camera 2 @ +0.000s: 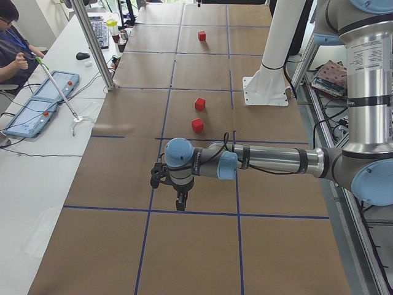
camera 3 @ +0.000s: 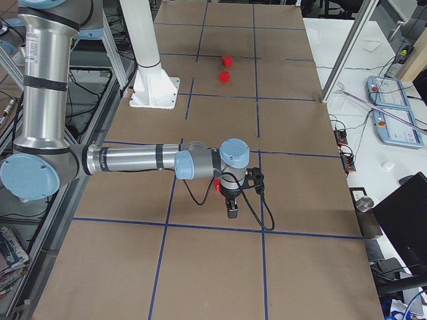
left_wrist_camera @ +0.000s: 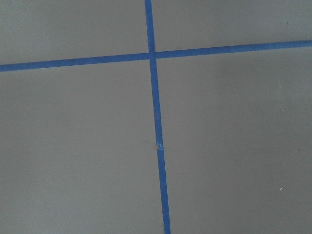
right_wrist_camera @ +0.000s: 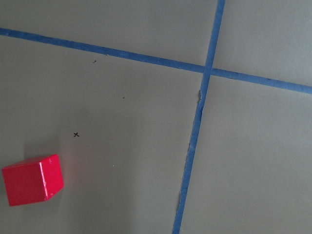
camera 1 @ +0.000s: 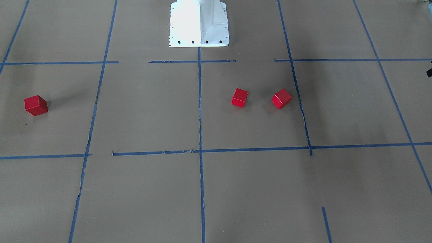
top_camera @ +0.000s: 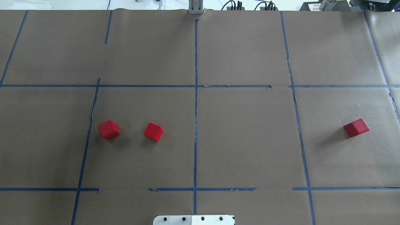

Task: Form red blocks into L shape at center
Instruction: 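Lower the right gripper onto the lone red cube and close it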

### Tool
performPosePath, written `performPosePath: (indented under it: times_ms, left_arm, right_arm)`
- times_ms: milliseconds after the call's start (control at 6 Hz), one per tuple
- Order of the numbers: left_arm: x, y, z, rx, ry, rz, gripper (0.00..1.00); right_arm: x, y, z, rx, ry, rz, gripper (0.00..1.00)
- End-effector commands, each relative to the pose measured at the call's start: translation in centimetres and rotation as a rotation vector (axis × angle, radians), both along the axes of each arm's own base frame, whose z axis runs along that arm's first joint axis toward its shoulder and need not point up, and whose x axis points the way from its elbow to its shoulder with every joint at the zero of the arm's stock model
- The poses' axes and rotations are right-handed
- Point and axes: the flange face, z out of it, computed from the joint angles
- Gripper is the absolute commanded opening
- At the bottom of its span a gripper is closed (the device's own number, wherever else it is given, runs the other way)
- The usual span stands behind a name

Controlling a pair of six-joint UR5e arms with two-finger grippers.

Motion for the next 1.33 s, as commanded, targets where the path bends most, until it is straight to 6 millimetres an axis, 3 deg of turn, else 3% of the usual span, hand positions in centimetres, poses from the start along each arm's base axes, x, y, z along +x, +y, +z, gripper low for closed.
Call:
performPosePath:
  times_ms: [0, 167, 333, 500, 833, 1000, 1167]
  left_arm:
    - [0.3, -0.1, -0.9, 0.017, 0.000, 0.006, 1.00]
    - [0.3, -0.1, -1.0, 0.019, 0.000, 0.008, 1.00]
    - [0.3, 0.0, -0.9, 0.017, 0.001, 0.008, 1.00]
    - [0.3, 0.0, -0.9, 0.017, 0.001, 0.008, 1.00]
    - [0.3, 0.0, -0.9, 0.017, 0.001, 0.008, 1.00]
    - [0.3, 0.0, -0.9, 0.017, 0.001, 0.008, 1.00]
    - [0.3, 0.0, -1.0, 0.019, 0.001, 0.008, 1.00]
  right_arm:
    - [-0.7, -0.5, -0.6, 0.015, 0.000, -0.013, 1.00]
    - [-3.5, -0.6, -3.6, 0.070, -0.006, -0.068, 1.00]
    - [-6.3, -2.3, -6.1, 0.077, -0.018, -0.073, 1.00]
    - [-11.6, -3.1, -9.4, 0.108, -0.033, -0.135, 0.99]
    - [-19.4, -1.8, -10.3, 0.128, -0.033, -0.062, 0.99]
    - [-21.1, -1.5, -9.1, 0.131, -0.037, -0.051, 0.99]
    - [-21.1, -0.5, -7.7, 0.130, -0.035, -0.065, 0.99]
